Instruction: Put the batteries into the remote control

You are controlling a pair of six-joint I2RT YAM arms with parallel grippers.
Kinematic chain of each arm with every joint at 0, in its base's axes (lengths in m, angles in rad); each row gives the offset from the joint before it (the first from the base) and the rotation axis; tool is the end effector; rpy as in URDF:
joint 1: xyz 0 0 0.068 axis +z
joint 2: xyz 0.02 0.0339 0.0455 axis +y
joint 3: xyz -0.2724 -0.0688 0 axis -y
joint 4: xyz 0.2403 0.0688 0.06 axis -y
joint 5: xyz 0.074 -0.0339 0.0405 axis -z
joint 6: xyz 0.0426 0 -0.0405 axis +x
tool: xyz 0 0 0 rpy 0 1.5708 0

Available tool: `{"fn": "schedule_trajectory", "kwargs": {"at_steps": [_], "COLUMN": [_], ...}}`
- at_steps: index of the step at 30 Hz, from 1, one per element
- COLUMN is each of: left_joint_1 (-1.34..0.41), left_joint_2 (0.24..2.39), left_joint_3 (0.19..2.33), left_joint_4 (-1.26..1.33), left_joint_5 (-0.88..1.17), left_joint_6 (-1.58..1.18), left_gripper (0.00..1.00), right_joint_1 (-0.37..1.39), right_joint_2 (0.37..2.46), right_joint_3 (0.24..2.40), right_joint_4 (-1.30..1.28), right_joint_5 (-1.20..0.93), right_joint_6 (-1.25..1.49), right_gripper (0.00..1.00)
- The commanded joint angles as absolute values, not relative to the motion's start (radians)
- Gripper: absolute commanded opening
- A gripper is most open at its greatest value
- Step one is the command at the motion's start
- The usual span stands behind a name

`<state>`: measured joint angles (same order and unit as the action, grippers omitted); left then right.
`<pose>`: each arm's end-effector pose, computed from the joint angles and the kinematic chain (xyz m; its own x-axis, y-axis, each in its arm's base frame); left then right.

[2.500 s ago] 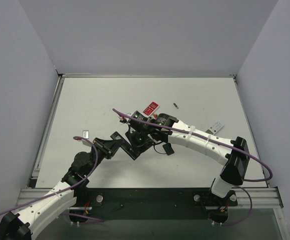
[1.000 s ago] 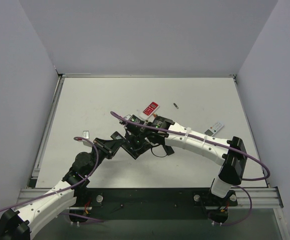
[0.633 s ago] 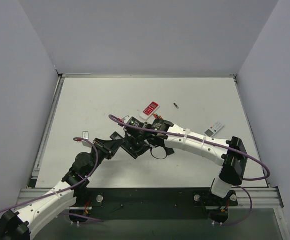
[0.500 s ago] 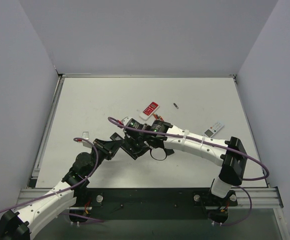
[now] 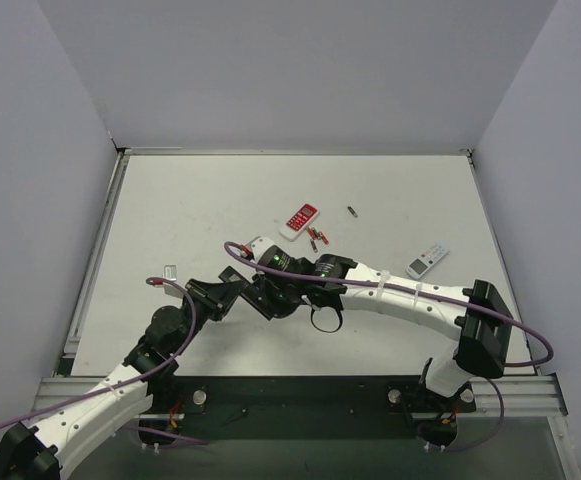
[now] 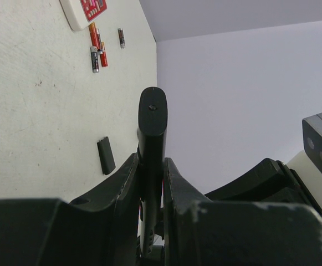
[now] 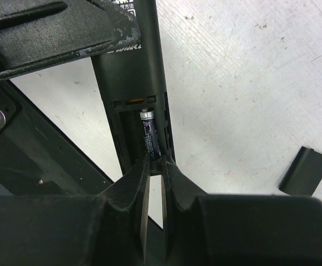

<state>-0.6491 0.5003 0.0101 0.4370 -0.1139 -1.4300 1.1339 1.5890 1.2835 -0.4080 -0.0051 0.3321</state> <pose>0.1124 -0.0792 0.1778 -0.5110 -0.8470 -0.1461 0.0296 0.1525 -0.9879 0.1523 0.3266 0.2945 -0.5577 -0.4238 -0.7137 -0.7678 0.5900 0.2497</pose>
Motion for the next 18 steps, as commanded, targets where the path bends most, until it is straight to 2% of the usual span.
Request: {"fn": "schedule_trajectory", "kwargs": {"at_steps": [1,8,12,18], "left_joint_1": [-0.672,-0.672,-0.672,-0.672], "left_joint_2": [0.466,0.469,0.453,0.428], "left_joint_3": [-0.018,-0.029,-0.034,-0.046], "left_joint_4": [0.657,0.684,0.687,0.690], "left_joint_5": [-0.003,0.000,-0.008,-0.028], "left_joint_6": [-1.528,-1.537,-1.537,-1.546], "left_gripper": [0.00,0.00,0.00,0.00], "right_joint_1": [1.123,1.126,1.126,1.127], "right_joint_2": [1.577,1.612,1.621,1.629], "right_joint_3": [1.250,1.243,1.224,1.198], "right_joint_4": [-0.273,-0.245,-0.245,-0.235], "right_joint_5": [0.113,0.121,0.152,0.161], "right_joint_6": [0.337,0.339,0.356,0.360], "right_gripper": [0.00,0.00,0.10,0.12]}}
